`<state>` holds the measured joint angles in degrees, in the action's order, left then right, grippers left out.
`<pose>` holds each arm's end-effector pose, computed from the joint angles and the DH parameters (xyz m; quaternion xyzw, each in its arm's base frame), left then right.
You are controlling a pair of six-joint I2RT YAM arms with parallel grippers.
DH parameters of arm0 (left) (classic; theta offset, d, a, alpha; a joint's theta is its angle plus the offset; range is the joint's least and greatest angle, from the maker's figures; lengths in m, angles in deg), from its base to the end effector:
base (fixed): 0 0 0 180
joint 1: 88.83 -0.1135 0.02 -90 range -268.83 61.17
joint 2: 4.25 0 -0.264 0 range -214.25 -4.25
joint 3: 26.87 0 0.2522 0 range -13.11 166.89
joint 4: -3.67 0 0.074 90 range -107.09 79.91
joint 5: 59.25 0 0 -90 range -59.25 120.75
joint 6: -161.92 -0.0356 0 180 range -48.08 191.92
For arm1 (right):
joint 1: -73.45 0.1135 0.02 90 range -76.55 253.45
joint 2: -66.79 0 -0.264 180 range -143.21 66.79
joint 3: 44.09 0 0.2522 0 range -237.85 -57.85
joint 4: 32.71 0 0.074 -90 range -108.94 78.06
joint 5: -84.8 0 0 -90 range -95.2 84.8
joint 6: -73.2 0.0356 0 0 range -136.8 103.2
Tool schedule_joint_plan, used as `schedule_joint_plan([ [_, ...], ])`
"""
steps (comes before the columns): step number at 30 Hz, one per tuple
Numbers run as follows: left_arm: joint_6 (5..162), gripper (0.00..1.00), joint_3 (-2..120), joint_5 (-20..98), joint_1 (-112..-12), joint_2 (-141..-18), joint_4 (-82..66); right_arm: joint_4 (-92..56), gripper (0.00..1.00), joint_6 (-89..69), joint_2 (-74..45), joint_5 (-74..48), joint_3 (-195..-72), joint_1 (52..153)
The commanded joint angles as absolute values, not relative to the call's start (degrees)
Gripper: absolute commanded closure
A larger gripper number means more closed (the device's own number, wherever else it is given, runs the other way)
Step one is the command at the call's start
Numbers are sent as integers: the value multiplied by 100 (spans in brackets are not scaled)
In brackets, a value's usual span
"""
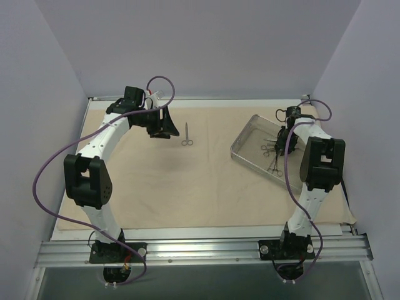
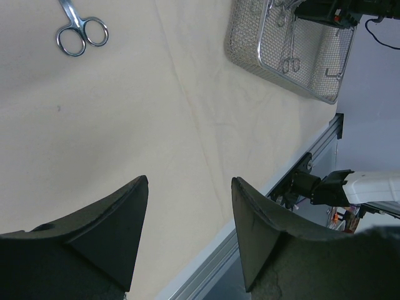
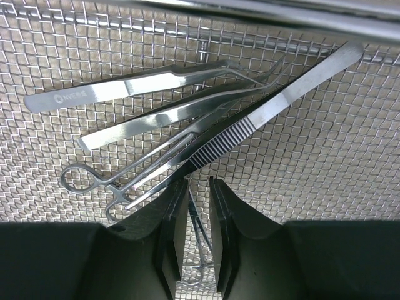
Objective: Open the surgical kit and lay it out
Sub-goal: Pick up the medical item from the container.
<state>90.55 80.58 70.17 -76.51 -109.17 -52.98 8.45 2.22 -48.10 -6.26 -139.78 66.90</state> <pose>0.3854 -0.1073 0.2975 0.0544 0.9000 -0.3866 0.1939 0.4208 -0.0477 0.1748 0.2116 0.9432 0.0367 0.2533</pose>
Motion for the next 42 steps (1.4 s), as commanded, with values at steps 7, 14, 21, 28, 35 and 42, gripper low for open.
schedule_joint_plan([
  [7, 8967, 36, 8217, 7188, -7688, -10902, -5183, 1147, 79, 262, -4510, -731, -14179, 6799],
  [14, 8967, 36, 8199, 7188, -7688, -10893, -5192, 1138, 79, 174, -4483, -687, -14214, 6914],
  [21, 8985, 36, 8190, 7206, -7696, -10884, -5184, 1111, 80, 148, -4544, -635, -14266, 6984],
  [28, 8976, 36, 8138, 7206, -7714, -10823, -5183, 1068, 80, 69, -4799, -538, -14302, 6993],
  [35, 8967, 36, 8076, 7206, -7775, -10761, -5157, 1067, 80, -80, -4861, -248, -14205, 6984],
  [42, 8994, 36, 8111, 7267, -7767, -10796, -5157, 796, 81, -98, -5264, -450, -14144, 7028],
])
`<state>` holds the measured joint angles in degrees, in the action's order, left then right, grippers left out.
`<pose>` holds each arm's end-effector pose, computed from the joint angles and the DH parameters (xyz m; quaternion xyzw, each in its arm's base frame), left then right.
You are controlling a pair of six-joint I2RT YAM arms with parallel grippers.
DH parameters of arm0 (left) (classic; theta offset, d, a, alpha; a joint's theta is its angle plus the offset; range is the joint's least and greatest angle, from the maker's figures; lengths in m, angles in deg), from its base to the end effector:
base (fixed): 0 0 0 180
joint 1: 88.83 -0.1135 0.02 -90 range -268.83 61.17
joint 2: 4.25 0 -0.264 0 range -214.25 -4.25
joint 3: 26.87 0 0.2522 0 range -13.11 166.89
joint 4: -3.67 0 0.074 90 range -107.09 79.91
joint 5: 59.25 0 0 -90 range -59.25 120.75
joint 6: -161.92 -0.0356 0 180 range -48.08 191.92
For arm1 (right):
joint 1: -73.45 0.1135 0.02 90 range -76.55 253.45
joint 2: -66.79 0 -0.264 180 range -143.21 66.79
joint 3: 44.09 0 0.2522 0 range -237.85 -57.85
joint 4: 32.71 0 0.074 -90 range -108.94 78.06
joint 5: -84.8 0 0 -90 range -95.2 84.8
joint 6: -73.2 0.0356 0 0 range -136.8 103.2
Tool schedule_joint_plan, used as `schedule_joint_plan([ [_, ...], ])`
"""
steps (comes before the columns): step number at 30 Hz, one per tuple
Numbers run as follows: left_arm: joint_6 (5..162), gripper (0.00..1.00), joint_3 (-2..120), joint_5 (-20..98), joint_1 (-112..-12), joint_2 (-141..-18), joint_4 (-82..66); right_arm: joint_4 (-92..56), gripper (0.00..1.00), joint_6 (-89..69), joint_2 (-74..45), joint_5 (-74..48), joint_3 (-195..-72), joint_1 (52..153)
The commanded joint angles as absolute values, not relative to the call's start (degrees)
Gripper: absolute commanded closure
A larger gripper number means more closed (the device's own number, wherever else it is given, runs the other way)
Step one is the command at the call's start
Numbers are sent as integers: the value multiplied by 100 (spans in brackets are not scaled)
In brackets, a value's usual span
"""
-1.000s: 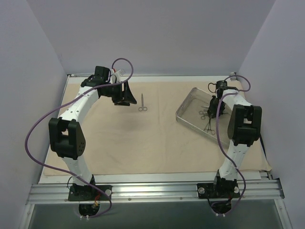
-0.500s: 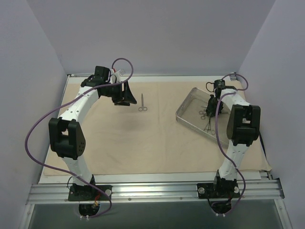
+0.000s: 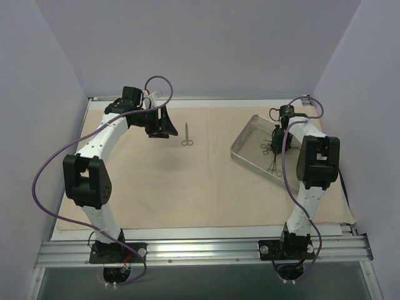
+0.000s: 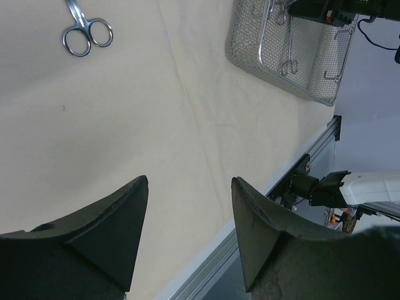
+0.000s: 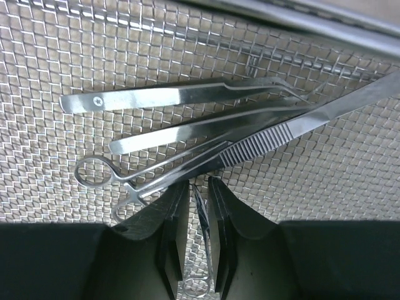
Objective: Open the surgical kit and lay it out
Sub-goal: Pick up the medical item from the container.
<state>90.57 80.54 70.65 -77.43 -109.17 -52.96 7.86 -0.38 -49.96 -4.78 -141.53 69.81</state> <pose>0.3869 -0.1013 0.2974 0.0483 0.8992 -0.3886 0.1953 0.4309 -0.0277 0.1710 0.1691 0.9507 0.0254 0.2586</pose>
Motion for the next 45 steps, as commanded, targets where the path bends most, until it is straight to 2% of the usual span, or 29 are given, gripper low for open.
schedule_joint_plan([
  [1, 8994, 36, 8120, 7267, -7775, -10805, -5157, 769, 80, -98, -5309, -459, -14109, 7037],
  [6, 8967, 36, 8102, 7232, -7784, -10744, -5175, 725, 83, -72, -5502, -696, -13959, 7028],
  [11, 8958, 36, 8050, 7214, -7819, -10691, -5192, 751, 100, -124, -5407, -705, -13853, 7019],
  [24, 9266, 36, 7970, 7372, -7749, -10629, -4946, 1603, 100, -81, -4545, -415, -14952, 7028],
  [45, 9240, 35, 8506, 7065, -6748, -10822, -4648, 1683, 100, 60, -4044, -784, -15277, 7055],
])
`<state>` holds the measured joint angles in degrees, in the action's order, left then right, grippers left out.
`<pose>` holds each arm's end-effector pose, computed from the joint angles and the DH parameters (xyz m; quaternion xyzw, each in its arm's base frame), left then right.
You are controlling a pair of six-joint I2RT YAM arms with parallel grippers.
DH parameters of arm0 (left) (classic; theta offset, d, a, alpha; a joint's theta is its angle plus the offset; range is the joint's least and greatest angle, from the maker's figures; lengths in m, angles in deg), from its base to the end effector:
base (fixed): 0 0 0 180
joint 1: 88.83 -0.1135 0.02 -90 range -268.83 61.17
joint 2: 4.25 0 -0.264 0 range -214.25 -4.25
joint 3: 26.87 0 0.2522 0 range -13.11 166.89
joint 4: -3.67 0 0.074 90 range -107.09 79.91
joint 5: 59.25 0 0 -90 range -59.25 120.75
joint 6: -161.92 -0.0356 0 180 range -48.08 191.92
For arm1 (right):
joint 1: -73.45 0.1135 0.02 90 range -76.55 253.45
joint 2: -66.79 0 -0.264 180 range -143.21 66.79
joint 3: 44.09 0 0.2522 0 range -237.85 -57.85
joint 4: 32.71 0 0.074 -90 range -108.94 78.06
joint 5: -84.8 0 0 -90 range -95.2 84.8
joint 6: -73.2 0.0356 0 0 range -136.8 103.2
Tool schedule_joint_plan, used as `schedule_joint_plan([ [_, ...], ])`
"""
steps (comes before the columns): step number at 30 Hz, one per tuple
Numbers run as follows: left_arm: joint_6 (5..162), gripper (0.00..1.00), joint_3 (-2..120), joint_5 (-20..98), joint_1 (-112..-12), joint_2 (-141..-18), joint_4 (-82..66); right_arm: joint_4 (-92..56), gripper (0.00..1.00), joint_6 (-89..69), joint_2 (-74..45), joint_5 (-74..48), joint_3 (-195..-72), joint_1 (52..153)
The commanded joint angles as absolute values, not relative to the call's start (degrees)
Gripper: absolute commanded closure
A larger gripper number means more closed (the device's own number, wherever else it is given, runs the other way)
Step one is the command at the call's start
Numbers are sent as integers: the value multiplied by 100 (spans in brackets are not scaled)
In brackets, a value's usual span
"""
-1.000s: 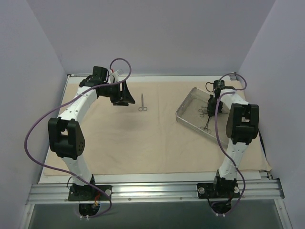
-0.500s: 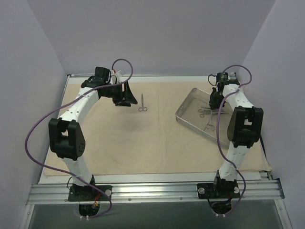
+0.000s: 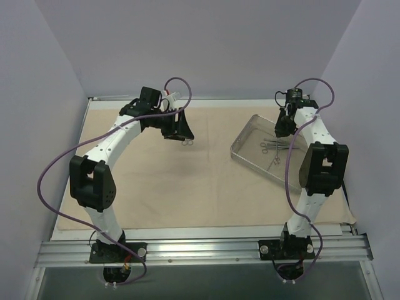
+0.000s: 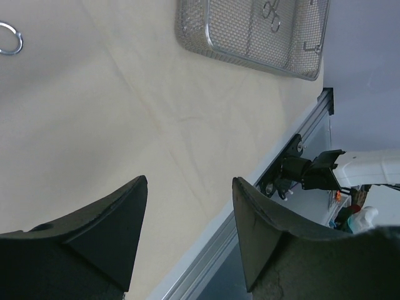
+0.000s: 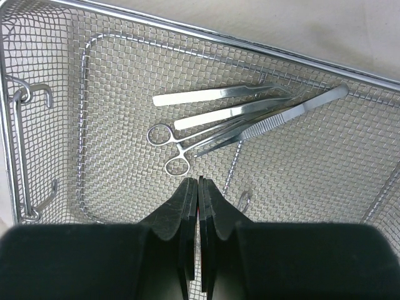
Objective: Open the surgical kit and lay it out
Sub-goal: Pick up the medical item from the container, then place the medical item in the surgical kit.
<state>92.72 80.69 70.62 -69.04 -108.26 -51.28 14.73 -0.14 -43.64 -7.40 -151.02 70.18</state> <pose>0.3676 -0.1565 0.3061 0.1049 0.8882 -0.4096 0.1798 0.4323 -0.0233 0.2604 0.1567 0.9292 0.0569 0.3299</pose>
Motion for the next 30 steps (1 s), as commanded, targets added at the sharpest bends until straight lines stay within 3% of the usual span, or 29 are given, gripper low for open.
schedule_joint_plan([
  [1, 9257, 34, 8559, 7021, -6617, -10875, -4473, 1665, 100, 77, -4035, -784, -15251, 7063],
  [10, 9959, 29, 8859, 6670, -5667, -11534, -2403, 1647, 100, 411, -4000, -828, -15119, 7028],
  [18, 10031, 23, 9007, 5670, -4710, -12246, -722, 1683, 100, 868, -3877, -872, -14908, 6888],
  [30, 9732, 23, 10703, 4745, -3795, -14179, -666, 1621, 100, 1238, -3604, -925, -14557, 6764],
])
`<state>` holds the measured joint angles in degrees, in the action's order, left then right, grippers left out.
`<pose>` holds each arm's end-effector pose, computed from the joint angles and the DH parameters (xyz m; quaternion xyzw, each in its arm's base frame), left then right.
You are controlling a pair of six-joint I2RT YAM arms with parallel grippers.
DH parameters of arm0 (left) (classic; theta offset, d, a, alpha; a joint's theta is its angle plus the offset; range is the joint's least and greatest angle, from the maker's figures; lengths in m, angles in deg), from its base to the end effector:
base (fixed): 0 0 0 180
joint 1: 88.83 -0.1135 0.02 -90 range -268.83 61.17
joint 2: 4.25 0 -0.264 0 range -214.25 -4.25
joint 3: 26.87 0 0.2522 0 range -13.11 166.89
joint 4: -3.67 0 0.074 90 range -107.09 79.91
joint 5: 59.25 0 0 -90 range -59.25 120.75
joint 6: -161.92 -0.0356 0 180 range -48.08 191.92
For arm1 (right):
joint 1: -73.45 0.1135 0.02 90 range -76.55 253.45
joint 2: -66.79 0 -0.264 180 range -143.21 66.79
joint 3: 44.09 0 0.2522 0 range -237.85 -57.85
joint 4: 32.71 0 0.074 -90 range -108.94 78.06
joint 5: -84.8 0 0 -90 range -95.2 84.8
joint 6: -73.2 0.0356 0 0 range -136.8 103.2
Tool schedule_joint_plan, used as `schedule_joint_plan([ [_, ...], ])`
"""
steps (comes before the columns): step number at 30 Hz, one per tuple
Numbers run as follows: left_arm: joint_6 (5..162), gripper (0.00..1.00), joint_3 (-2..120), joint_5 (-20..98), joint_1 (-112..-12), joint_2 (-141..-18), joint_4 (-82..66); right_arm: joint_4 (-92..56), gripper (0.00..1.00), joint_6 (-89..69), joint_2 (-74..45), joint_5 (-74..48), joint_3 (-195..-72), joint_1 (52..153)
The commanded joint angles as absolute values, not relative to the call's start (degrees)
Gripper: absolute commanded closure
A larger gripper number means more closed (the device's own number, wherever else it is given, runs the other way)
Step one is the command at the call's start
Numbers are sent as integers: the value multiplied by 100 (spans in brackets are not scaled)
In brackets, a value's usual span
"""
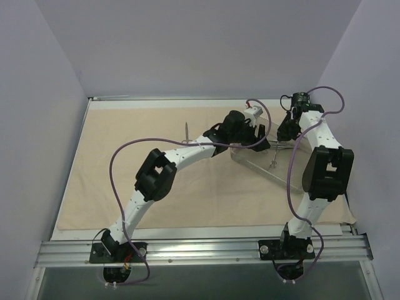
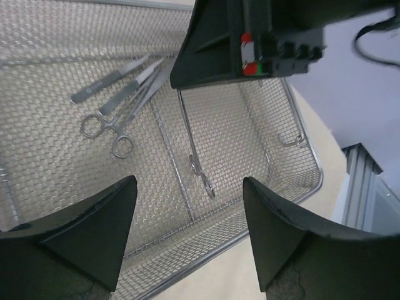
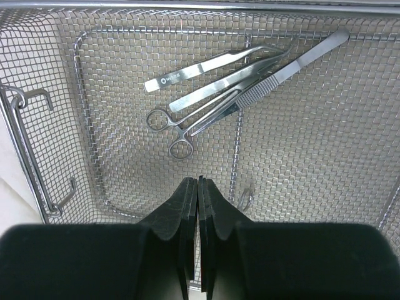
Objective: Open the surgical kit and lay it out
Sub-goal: Place the medical item in the surgical kit.
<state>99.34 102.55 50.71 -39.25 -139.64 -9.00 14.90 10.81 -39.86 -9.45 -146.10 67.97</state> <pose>0.3542 -0.4347 0.2383 0.2529 0.7657 -0.4678 0.3619 0.4124 -0.0369 0.2594 0.2578 0.9098 0.0965 0.3105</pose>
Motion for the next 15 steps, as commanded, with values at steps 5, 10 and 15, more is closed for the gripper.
schedule_joint_plan([
  [5, 9548, 26, 11363, 4648, -3601, -14786, -1000, 1595, 100, 1316, -3587, -968, -14565, 6729],
  [10, 9697, 29, 11503, 4595, -3495, -15102, -1000, 1586, 100, 1378, -3569, -1012, -14548, 6738],
  [15, 9714, 30, 12029, 4569, -3416, -15445, -1368, 1525, 100, 1422, -3490, -995, -14390, 6729],
])
